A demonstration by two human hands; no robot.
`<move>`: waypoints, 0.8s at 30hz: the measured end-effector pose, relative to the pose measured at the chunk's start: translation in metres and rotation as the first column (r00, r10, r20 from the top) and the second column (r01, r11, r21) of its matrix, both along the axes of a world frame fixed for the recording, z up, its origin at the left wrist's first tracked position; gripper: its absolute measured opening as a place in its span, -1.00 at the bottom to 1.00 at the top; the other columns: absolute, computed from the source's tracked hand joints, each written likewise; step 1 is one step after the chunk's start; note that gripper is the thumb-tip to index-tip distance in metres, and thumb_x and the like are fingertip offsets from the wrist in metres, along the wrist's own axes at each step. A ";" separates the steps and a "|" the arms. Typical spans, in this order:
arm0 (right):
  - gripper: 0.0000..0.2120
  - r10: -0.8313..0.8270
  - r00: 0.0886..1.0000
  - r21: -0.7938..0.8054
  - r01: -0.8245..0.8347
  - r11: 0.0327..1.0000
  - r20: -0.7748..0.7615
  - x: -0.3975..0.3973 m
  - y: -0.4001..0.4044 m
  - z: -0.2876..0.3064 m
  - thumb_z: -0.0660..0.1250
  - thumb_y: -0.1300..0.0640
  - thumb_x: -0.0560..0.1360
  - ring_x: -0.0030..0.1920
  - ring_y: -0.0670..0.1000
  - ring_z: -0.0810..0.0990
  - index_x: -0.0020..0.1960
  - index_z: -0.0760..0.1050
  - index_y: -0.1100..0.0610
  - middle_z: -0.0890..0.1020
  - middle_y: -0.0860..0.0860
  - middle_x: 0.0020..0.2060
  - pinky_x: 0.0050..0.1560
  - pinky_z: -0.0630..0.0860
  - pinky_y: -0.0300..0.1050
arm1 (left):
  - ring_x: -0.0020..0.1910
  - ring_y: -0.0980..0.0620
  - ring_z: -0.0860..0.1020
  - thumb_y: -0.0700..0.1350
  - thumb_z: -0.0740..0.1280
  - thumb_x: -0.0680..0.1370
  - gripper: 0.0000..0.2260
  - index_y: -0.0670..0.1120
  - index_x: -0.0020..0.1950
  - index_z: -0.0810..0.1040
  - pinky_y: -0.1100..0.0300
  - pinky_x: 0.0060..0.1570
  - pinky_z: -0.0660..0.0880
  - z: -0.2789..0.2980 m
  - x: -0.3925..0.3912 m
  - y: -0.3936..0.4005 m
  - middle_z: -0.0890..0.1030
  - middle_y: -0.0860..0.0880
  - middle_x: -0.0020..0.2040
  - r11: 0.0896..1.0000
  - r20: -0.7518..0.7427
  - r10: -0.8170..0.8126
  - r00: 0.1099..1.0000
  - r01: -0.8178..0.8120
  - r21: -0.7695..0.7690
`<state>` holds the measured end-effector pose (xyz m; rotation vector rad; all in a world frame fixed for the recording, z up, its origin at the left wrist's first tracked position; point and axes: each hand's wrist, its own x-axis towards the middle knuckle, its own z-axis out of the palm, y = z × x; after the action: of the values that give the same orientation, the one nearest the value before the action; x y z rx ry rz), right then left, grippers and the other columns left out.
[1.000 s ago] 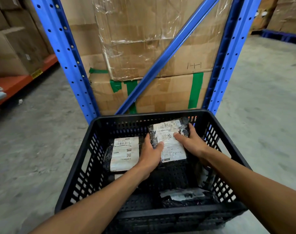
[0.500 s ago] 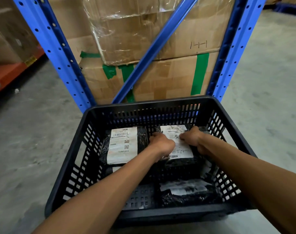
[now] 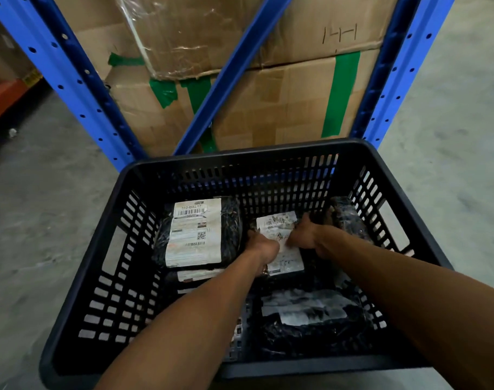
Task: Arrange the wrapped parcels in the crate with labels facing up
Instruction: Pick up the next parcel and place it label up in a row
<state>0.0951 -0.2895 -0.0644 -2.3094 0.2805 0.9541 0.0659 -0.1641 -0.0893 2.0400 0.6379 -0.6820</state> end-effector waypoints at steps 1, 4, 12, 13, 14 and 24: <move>-0.09 -0.018 1.000 -0.032 0.018 0.999 0.004 0.000 0.001 -0.005 0.34 0.16 0.56 0.57 0.26 0.10 0.59 -0.28 0.28 0.05 0.27 0.59 0.55 0.11 0.13 | 0.51 -0.19 0.31 -0.23 0.24 0.61 -0.25 -0.21 0.63 -0.19 0.10 0.38 0.37 -0.001 -0.001 0.002 0.23 -0.17 0.60 1.000 -0.007 -0.013 1.000 0.013 0.015; 0.06 0.046 0.998 -0.103 -0.049 0.993 -0.034 -0.003 0.004 -0.024 0.36 0.09 0.55 0.57 0.24 0.14 0.53 -0.51 0.19 0.03 0.26 0.60 0.54 0.14 0.06 | 0.50 -0.19 0.32 -0.23 0.25 0.61 -0.22 -0.15 0.64 -0.24 0.12 0.32 0.41 -0.009 -0.002 0.001 0.16 -0.14 0.63 0.997 -0.006 -0.079 0.997 0.080 0.010; 0.07 0.232 0.972 -0.117 -0.235 0.965 -0.040 -0.010 -0.013 -0.030 0.37 -0.06 0.52 0.57 0.21 0.19 0.54 -0.51 -0.02 0.08 0.22 0.60 0.53 0.20 0.08 | 0.59 -0.26 0.14 -0.02 0.20 0.69 -0.22 0.18 0.59 -0.40 -0.01 0.45 0.29 -0.015 -0.011 0.005 -0.17 -0.20 0.66 0.935 -0.027 -0.333 0.943 0.333 0.121; 0.12 0.261 0.963 -0.112 -0.266 0.957 -0.061 -0.011 -0.013 -0.028 0.40 -0.06 0.51 0.54 0.22 0.24 0.53 -0.54 0.00 0.11 0.20 0.60 0.49 0.27 0.10 | 0.61 -0.26 0.11 -0.01 0.24 0.67 -0.18 0.17 0.59 -0.40 0.00 0.47 0.26 -0.012 -0.010 0.006 -0.22 -0.20 0.65 0.929 -0.049 -0.347 0.937 0.350 0.121; 0.17 0.268 0.958 -0.105 -0.278 0.955 -0.098 -0.012 -0.011 -0.025 0.44 -0.03 0.49 0.50 0.26 0.31 0.51 -0.57 -0.01 0.13 0.18 0.60 0.40 0.40 0.17 | 0.61 -0.26 0.10 0.00 0.29 0.65 -0.13 0.16 0.58 -0.41 0.02 0.46 0.28 -0.011 -0.009 0.006 -0.25 -0.20 0.65 0.921 -0.069 -0.365 0.928 0.371 0.115; 0.21 0.168 0.980 -0.036 -0.173 0.984 -0.105 -0.021 -0.003 -0.015 0.48 0.26 0.47 0.23 0.30 0.54 0.50 -0.49 -0.25 0.19 0.18 0.57 0.02 0.65 0.24 | 0.57 -0.25 0.21 -0.18 0.43 0.57 0.04 0.14 0.59 -0.41 0.13 0.23 0.51 -0.004 -0.007 -0.004 -0.32 -0.20 0.63 0.922 -0.098 -0.358 0.929 0.368 0.122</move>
<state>0.0744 -0.2924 -0.0791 -2.3589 0.1483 1.1639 0.0590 -0.1685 -0.0931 2.2998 0.3545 -0.9542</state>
